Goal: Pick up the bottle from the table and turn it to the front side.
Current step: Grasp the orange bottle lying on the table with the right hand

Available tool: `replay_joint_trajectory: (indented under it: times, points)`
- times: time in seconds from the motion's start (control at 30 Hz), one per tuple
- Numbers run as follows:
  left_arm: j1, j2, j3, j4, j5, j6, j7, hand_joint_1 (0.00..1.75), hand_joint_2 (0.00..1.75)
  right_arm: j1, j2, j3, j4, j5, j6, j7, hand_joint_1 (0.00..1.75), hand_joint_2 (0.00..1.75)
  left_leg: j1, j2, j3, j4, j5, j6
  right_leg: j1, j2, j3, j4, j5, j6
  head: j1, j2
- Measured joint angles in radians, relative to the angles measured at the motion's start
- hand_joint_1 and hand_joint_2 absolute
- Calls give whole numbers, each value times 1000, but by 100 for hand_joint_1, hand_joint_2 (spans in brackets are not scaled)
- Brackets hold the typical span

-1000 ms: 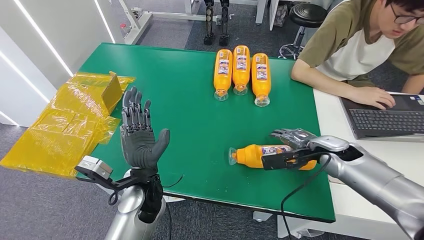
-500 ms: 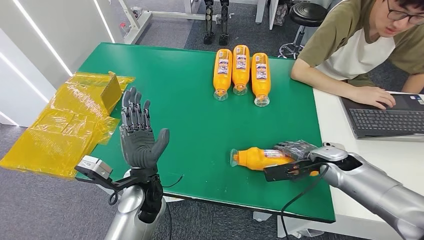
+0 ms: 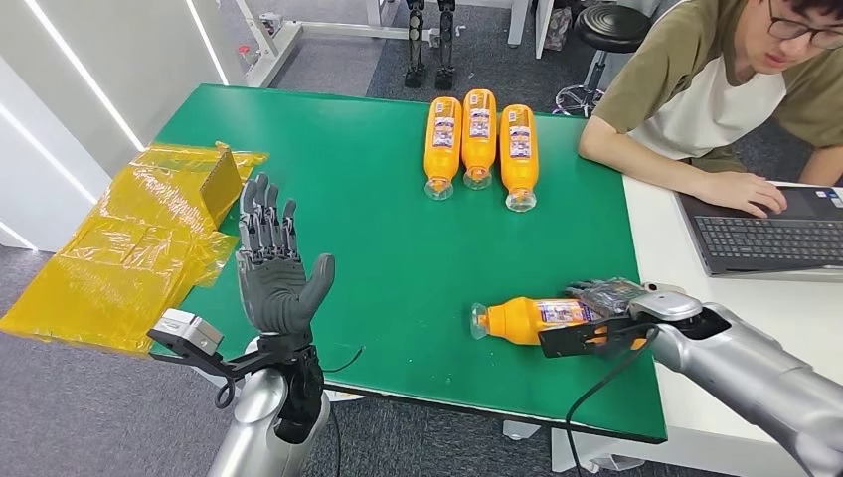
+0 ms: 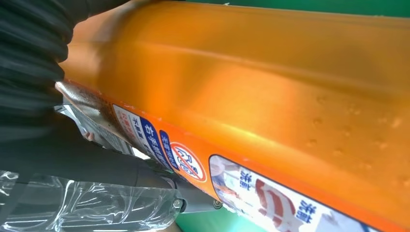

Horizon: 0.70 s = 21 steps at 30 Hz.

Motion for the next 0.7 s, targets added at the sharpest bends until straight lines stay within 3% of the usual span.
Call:
replay_joint_trajectory:
  times: [0.13,0.37,0.47,0.57,0.7]
  points:
    - [0,0,0,0,1,0,0,0,175,-2,0,4,10,1,-8,-1,174,175,0,0,0,0,0,0,0,0,0,0,0,0,0,0]
    - [2,0,0,-4,-4,1,0,0,175,0,6,6,21,16,-82,-29,175,175,0,0,0,0,0,0,0,0,0,0,0,0,0,0]
    - [7,0,0,-9,-12,1,0,0,175,21,26,-9,29,14,-174,-43,175,175,0,0,0,0,0,0,0,0,0,0,0,0,0,0]
    - [10,0,0,-11,-20,8,0,0,175,82,69,-65,37,10,-367,-60,175,175,1,0,0,0,0,0,1,0,0,0,0,0,0,0]
    - [10,0,0,-10,-30,31,0,0,175,227,180,-214,24,25,-706,-89,175,175,2,0,-1,-1,0,-1,3,0,0,0,-1,-1,0,0]
